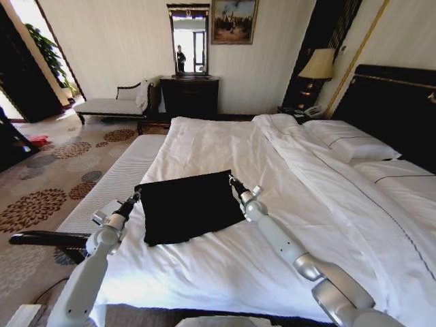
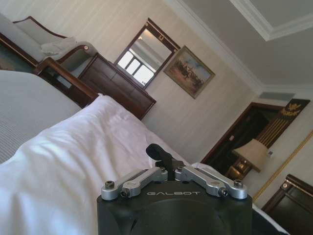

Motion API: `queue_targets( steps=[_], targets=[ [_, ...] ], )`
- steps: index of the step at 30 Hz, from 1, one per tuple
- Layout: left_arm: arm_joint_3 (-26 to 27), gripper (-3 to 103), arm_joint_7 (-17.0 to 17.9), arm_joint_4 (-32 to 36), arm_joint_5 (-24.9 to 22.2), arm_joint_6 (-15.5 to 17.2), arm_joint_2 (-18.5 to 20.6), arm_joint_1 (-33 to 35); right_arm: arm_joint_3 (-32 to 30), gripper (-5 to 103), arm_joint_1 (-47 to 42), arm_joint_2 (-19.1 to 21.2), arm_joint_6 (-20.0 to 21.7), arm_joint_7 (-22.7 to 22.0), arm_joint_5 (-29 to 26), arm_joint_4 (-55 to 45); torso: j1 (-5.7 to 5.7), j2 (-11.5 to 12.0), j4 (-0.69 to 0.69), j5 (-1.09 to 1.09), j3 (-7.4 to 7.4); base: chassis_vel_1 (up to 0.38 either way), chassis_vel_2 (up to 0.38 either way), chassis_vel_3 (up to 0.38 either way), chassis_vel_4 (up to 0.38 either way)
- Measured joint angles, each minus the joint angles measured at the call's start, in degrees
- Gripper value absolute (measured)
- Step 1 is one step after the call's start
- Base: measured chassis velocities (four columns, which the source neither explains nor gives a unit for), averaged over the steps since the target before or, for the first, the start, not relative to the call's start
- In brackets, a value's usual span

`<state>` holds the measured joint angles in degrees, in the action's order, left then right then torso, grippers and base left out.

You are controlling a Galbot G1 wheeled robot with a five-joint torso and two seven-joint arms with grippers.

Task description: Fold the clothes on the bed.

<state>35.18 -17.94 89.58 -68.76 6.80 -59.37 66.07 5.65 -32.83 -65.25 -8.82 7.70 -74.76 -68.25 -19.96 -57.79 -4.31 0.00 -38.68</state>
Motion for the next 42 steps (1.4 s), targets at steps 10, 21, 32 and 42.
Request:
queue_targets(
  steps=[10,21,32,42],
  targets=[
    [0.1,1,-5.5,6.4,0.4,-3.0,3.5,13.2,-2.1,1,-10.6,7.5,0.8,-3.5,-1.5,-12.0,0.02,0.0,0.00,-0.01,0.01,0.000,0.000,0.000,0.000],
    [0.1,1,-8.3,7.3,5.3,-4.4,3.4,17.7,-4.2,1,-17.2,9.2,0.8,-5.8,-1.0,-16.3,0.02,0.0,0.00,0.00,0.00,0.000,0.000,0.000,0.000],
    [1.9,1,-8.6,8.3,7.3,-4.7,1.9,19.6,-4.5,1,-19.6,9.0,0.7,-5.9,0.4,-17.0,0.00,0.0,-0.01,0.00,0.00,0.000,0.000,0.000,0.000],
    [3.1,-2,-8.2,9.4,10.8,-5.9,1.4,21.6,-4.5,-1,-21.5,9.5,0.7,-5.9,2.2,-17.9,0.00,0.0,-0.01,0.00,0.00,0.000,0.000,0.000,0.000]
  ],
)
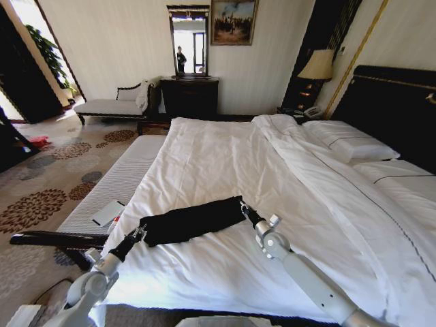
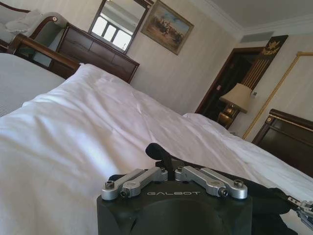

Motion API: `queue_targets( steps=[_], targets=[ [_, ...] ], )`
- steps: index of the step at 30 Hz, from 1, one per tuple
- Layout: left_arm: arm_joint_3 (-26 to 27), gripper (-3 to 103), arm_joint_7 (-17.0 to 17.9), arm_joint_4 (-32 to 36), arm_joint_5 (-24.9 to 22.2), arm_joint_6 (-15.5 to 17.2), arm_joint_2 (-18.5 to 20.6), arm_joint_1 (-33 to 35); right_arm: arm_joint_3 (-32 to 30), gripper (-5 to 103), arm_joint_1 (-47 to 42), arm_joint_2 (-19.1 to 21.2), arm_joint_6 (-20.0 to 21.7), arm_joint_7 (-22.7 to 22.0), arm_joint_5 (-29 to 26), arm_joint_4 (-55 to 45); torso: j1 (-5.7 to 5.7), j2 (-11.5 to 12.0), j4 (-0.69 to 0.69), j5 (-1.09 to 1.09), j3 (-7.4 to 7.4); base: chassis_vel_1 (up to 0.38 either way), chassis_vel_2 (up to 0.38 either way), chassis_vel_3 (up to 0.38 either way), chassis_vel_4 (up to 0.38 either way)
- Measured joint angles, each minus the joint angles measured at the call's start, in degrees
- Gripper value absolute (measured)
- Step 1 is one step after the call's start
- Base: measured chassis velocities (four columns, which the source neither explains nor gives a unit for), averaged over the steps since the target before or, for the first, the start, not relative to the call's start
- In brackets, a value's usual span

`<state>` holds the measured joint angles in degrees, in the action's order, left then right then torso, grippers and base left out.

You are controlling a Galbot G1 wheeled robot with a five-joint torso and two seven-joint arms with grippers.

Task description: Fold the clothes on the bed.

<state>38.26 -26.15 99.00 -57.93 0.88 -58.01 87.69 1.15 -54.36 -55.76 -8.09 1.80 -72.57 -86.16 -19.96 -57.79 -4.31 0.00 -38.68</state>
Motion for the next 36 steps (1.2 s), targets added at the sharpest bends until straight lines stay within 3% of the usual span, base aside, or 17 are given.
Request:
queue_targets(
  steps=[3,5,7,10,13,15,17,19,20,22,23,24,26,28,29,32,36],
  targets=[
    [0.5,12,-1.2,1.1,1.8,-0.8,-0.3,0.6,-0.4,15,-1.0,0.5,0.0,-0.1,0.3,-1.6,0.00,0.0,0.00,0.00,0.00,0.000,0.000,0.000,0.000],
    [1.0,18,-2.0,1.4,2.6,-1.3,-0.3,0.9,-0.6,15,-1.3,0.7,0.0,-0.1,0.3,-2.1,0.00,0.0,0.00,0.00,0.00,0.000,0.000,0.000,0.000],
    [2.5,28,-4.3,2.1,4.6,-2.8,-0.4,1.7,-1.0,26,-2.1,1.2,0.0,-0.2,0.7,-3.5,0.00,0.0,0.01,0.00,0.00,0.000,0.000,0.000,0.000],
    [4.2,34,-6.3,3.1,5.6,-4.6,-0.5,2.0,-1.9,36,-2.8,1.9,0.0,-0.6,1.0,-5.5,0.00,0.0,0.01,-0.01,0.00,0.000,0.000,0.000,0.000],
    [7.0,50,-6.9,5.5,3.9,-5.8,-0.7,1.0,-4.3,47,-3.2,2.7,0.0,-2.1,0.8,-9.7,0.01,0.0,0.01,0.00,0.00,0.000,0.000,0.000,0.000],
    [7.9,50,-6.4,6.6,2.7,-5.6,-0.7,0.2,-4.9,53,-3.0,2.9,0.1,-2.8,0.8,-10.8,0.01,0.0,0.00,0.00,0.00,0.000,0.000,0.000,0.000],
    [9.0,61,-3.2,9.0,0.9,-3.8,-0.5,-1.8,-5.5,64,-1.5,3.3,1.2,-5.8,0.8,-12.9,0.00,0.0,-0.01,0.00,0.00,0.000,0.000,0.000,0.000],
    [9.0,72,3.5,11.1,2.0,-0.5,0.2,-4.2,-5.0,69,0.7,3.7,3.5,-9.6,0.4,-14.5,0.00,0.0,0.01,0.00,0.00,0.000,0.000,0.000,0.000],
    [9.0,72,3.5,11.1,2.0,-0.5,0.2,-4.2,-5.0,69,0.7,3.7,3.5,-9.6,0.4,-14.5,0.00,0.0,0.01,0.00,0.00,0.000,0.000,0.000,0.000],
    [7.9,82,13.6,13.4,5.8,5.4,1.0,-7.1,-3.4,80,3.7,4.2,6.8,-13.9,-0.5,-15.5,0.00,0.0,-0.02,0.00,0.00,0.000,0.000,0.000,0.000],
    [7.2,82,17.8,14.3,7.4,7.7,1.4,-8.4,-2.5,85,5.2,4.2,8.6,-15.9,-1.0,-15.8,0.00,0.0,-0.01,0.01,0.00,0.000,0.000,0.000,0.000],
    [7.2,82,17.8,14.3,7.4,7.7,1.4,-8.4,-2.5,85,5.2,4.2,8.6,-15.9,-1.0,-15.8,0.00,0.0,-0.01,0.01,0.00,0.000,0.000,0.000,0.000],
    [5.4,93,26.3,17.5,8.5,12.7,2.0,-12.1,0.3,96,9.9,4.1,14.0,-22.3,-3.4,-16.4,0.00,0.0,0.00,0.01,-0.01,0.000,0.000,0.000,0.000],
    [5.0,99,30.8,20.7,6.8,15.8,2.7,-15.0,3.1,98,14.1,3.8,18.7,-27.7,-5.7,-16.7,-0.01,0.0,0.00,0.02,-0.01,0.000,0.000,0.000,0.000],
    [5.0,99,30.8,20.7,6.8,15.8,2.7,-15.0,3.1,98,14.1,3.8,18.7,-27.7,-5.7,-16.7,-0.01,0.0,0.00,0.02,-0.01,0.000,0.000,0.000,0.000],
    [6.1,100,32.9,25.7,4.7,19.0,4.7,-18.6,7.9,100,19.5,3.7,25.6,-35.6,-8.7,-16.7,-0.01,0.0,0.01,-0.01,-0.01,0.000,0.000,0.000,0.000],
    [7.1,100,33.7,29.3,2.4,20.2,5.8,-21.1,13.2,100,23.1,3.7,31.0,-41.8,-10.2,-16.6,0.00,0.0,0.00,-0.01,0.00,0.000,0.000,0.000,0.000]
  ],
)
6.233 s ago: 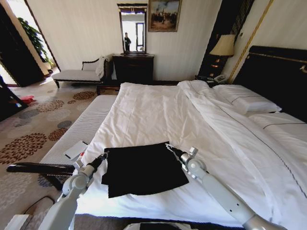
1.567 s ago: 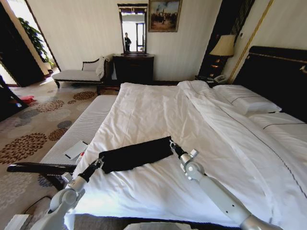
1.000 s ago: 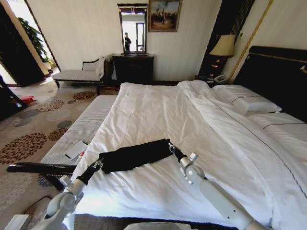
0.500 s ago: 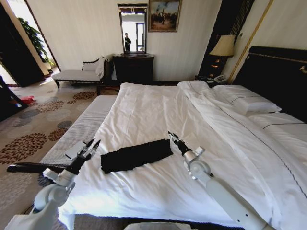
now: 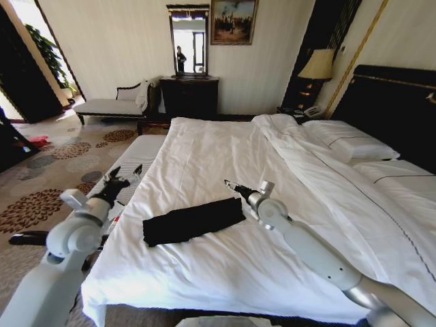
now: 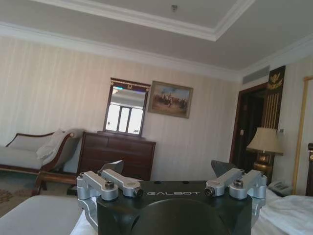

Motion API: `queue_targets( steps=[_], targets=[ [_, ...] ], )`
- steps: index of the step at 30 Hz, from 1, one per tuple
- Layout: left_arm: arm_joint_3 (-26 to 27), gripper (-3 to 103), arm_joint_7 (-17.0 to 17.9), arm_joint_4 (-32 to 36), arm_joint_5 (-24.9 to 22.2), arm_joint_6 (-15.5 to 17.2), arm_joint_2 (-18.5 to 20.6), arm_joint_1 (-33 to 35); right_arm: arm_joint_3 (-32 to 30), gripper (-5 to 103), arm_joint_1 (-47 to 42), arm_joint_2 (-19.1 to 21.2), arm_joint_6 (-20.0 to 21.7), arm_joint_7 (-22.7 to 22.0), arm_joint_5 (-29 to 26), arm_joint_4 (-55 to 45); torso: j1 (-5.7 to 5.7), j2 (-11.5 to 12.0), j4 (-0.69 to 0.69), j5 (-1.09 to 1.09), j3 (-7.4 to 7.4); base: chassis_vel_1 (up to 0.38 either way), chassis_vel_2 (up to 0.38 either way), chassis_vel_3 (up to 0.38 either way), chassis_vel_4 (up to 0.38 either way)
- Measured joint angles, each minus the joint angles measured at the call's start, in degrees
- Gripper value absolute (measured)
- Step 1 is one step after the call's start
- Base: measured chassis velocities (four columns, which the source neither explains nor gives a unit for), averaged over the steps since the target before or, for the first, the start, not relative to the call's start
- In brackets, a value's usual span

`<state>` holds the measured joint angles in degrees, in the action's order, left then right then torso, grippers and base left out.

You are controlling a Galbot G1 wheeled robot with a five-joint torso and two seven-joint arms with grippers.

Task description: Fold the clothes on the bed.

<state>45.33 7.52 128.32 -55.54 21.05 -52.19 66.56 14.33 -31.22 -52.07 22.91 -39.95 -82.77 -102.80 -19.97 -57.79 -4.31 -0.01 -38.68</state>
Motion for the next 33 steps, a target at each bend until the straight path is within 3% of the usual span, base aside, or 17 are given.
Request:
queue_targets(
  steps=[4,8,9,12,14,18,26,33],
  targets=[
    [0.1,100,0.8,1.6,-0.1,0.5,-0.1,-0.5,5.5,100,3.5,-0.5,4.1,-5.7,-1.0,-0.2,0.00,0.0,-0.01,0.01,0.00,0.000,0.000,0.000,0.000],
    [-0.1,100,0.7,3.5,2.7,0.5,-1.5,1.5,9.3,100,8.7,-3.6,13.4,-12.1,-4.1,1.2,0.00,0.0,0.01,0.02,0.00,0.000,0.000,0.000,0.000],
    [-0.1,100,0.7,3.5,2.7,0.5,-1.5,1.5,9.3,100,8.7,-3.6,13.4,-12.1,-4.1,1.2,0.00,0.0,0.01,0.02,0.00,0.000,0.000,0.000,0.000],
    [-0.3,100,0.7,4.2,3.8,0.4,-2.6,2.3,8.3,100,12.0,-7.9,19.2,-12.8,-10.7,5.3,0.00,0.0,0.01,0.03,0.01,0.000,0.000,0.000,0.000],
    [-0.3,100,0.8,4.5,4.0,0.3,-3.0,2.7,6.8,100,13.3,-11.6,20.0,-12.1,-14.5,8.9,0.00,0.0,0.01,0.02,0.00,0.000,0.000,0.000,0.000],
    [-0.1,100,0.9,4.6,4.5,0.3,-3.0,3.3,5.6,100,14.6,-15.8,20.0,-10.6,-16.5,13.3,-0.01,0.0,0.02,0.02,0.00,0.000,0.000,0.000,0.000],
    [0.0,100,1.2,5.1,5.0,0.3,-3.6,4.0,4.4,100,14.5,-19.6,19.8,-10.5,-22.0,18.3,0.00,0.0,0.00,0.01,0.00,0.000,0.000,0.000,0.000],
    [0.0,100,1.5,5.0,5.4,0.1,-3.9,4.6,4.3,100,13.9,-20.3,19.5,-8.8,-22.8,21.3,0.01,0.0,0.00,0.01,0.01,0.000,0.000,0.000,0.000]
  ],
)
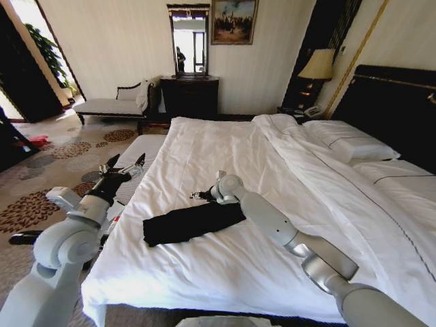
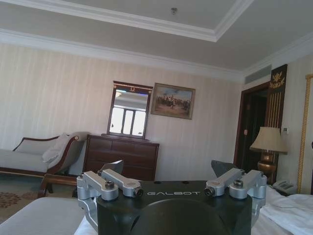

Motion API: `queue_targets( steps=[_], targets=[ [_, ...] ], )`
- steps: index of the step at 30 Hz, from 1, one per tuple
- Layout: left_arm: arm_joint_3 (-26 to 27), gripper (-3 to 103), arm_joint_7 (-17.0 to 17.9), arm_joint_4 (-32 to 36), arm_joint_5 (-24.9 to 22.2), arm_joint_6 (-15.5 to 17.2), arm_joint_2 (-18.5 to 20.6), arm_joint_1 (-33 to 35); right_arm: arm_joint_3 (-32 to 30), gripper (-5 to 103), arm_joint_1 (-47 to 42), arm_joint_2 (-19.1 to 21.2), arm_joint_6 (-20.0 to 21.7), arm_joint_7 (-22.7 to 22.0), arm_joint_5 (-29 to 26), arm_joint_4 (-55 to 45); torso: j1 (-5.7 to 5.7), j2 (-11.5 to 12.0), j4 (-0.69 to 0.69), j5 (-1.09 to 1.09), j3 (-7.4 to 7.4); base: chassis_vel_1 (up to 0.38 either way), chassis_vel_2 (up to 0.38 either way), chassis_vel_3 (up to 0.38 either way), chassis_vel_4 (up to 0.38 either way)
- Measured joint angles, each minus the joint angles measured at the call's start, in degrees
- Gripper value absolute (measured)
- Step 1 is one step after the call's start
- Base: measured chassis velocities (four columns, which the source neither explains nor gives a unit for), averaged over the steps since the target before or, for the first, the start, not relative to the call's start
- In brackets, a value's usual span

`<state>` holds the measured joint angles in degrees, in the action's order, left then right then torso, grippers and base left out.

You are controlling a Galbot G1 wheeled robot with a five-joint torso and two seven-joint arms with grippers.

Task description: Fold the clothes on the bed.

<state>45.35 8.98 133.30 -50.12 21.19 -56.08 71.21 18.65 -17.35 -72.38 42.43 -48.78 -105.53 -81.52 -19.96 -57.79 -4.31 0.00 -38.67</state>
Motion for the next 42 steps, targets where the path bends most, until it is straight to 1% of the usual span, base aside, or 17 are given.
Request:
queue_targets(
  steps=[2,6,12,15,16,19,24,29,31,32,33,35,36,38,40,41,42],
  targets=[
    [0.0,100,0.0,-0.1,0.0,0.0,0.0,0.0,0.1,100,-0.1,0.1,0.0,-0.4,-0.6,-0.1,0.00,0.0,0.00,0.00,0.00,0.000,0.000,0.000,0.000],
    [0.0,100,0.1,-0.6,0.3,-0.2,0.1,0.0,0.7,100,-1.4,1.4,-0.1,-4.1,-4.6,-2.3,0.00,0.0,0.00,0.00,0.00,0.000,0.000,0.000,0.000],
    [-0.3,100,0.1,-1.2,0.7,-0.3,0.2,-0.3,0.9,100,-3.9,3.6,-0.2,-8.4,-7.8,-5.8,0.00,0.0,0.01,-0.01,0.00,0.000,0.000,0.000,0.000],
    [-0.4,100,0.1,-2.0,0.9,-0.7,0.5,-0.7,0.5,100,-6.6,7.5,-0.2,-12.6,-12.4,-11.7,0.00,0.0,0.00,-0.01,0.00,0.000,0.000,0.000,0.000],
    [-0.4,100,0.1,-2.0,0.9,-0.7,0.5,-0.7,0.5,100,-6.6,7.5,-0.2,-12.6,-12.4,-11.7,0.00,0.0,0.00,-0.01,0.00,0.000,0.000,0.000,0.000],
    [-0.4,100,0.1,-2.6,1.2,-1.1,0.6,-0.8,0.2,100,-9.5,10.6,-0.2,-19.2,-17.1,-17.4,0.00,0.0,-0.01,-0.02,0.00,0.000,0.000,0.000,0.000],
    [-0.3,100,0.1,-3.5,1.3,-1.4,1.2,-1.3,-0.9,100,-11.7,13.7,-0.3,-23.5,-20.2,-22.6,0.01,0.0,0.00,-0.01,0.00,0.000,0.000,0.000,0.000],
    [-0.4,100,0.0,-4.7,1.3,-1.4,1.7,-1.3,-3.3,100,-11.6,14.6,-0.3,-23.8,-21.5,-24.6,0.00,0.0,-0.01,-0.02,0.01,0.000,0.000,0.000,0.000],
    [-1.2,100,0.4,-5.4,-0.2,0.6,1.7,-0.9,-4.2,100,-10.3,13.8,-0.3,-22.9,-21.2,-24.1,0.01,0.0,0.00,-0.01,0.00,0.000,0.000,0.000,0.000],
    [-1.2,100,0.4,-5.4,-0.2,0.6,1.7,-0.9,-4.2,100,-10.3,13.8,-0.3,-22.9,-21.2,-24.1,0.01,0.0,0.00,-0.01,0.00,0.000,0.000,0.000,0.000],
    [-2.0,100,1.4,-5.9,-1.7,2.5,1.7,-0.8,-4.5,100,-9.6,13.3,-0.3,-21.9,-20.4,-23.4,0.01,0.0,0.02,-0.01,0.00,0.000,0.000,0.000,0.000],
    [-4.7,100,4.2,-7.5,-5.8,7.4,1.8,-0.5,-5.0,100,-8.4,12.4,-0.3,-18.9,-17.2,-21.7,0.00,0.0,0.03,0.01,0.00,0.000,0.000,0.000,0.000],
    [-4.7,100,4.2,-7.5,-5.8,7.4,1.8,-0.5,-5.0,100,-8.4,12.4,-0.3,-18.9,-17.2,-21.7,0.00,0.0,0.03,0.01,0.00,0.000,0.000,0.000,0.000],
    [-9.2,100,6.9,-10.9,-7.6,10.8,2.2,-0.7,-5.6,100,-7.7,11.3,-0.3,-14.2,-10.6,-19.2,0.00,0.0,0.02,-0.01,0.00,0.000,0.000,0.000,0.000],
    [-13.0,100,8.5,-13.9,-9.2,12.7,2.3,-1.3,-6.4,100,-7.2,11.0,-0.3,-10.6,-5.6,-17.3,0.00,0.0,0.00,0.01,-0.01,0.000,0.000,0.000,0.000],
    [-13.0,100,8.5,-13.9,-9.2,12.7,2.3,-1.3,-6.4,100,-7.2,11.0,-0.3,-10.6,-5.6,-17.3,0.00,0.0,0.00,0.01,-0.01,0.000,0.000,0.000,0.000],
    [-14.3,100,9.7,-14.9,-11.2,13.7,2.2,-1.9,-6.7,100,-7.2,11.1,-0.3,-9.9,-4.5,-16.9,0.00,0.0,0.01,-0.01,-0.01,0.000,0.000,0.000,0.000]
  ],
)
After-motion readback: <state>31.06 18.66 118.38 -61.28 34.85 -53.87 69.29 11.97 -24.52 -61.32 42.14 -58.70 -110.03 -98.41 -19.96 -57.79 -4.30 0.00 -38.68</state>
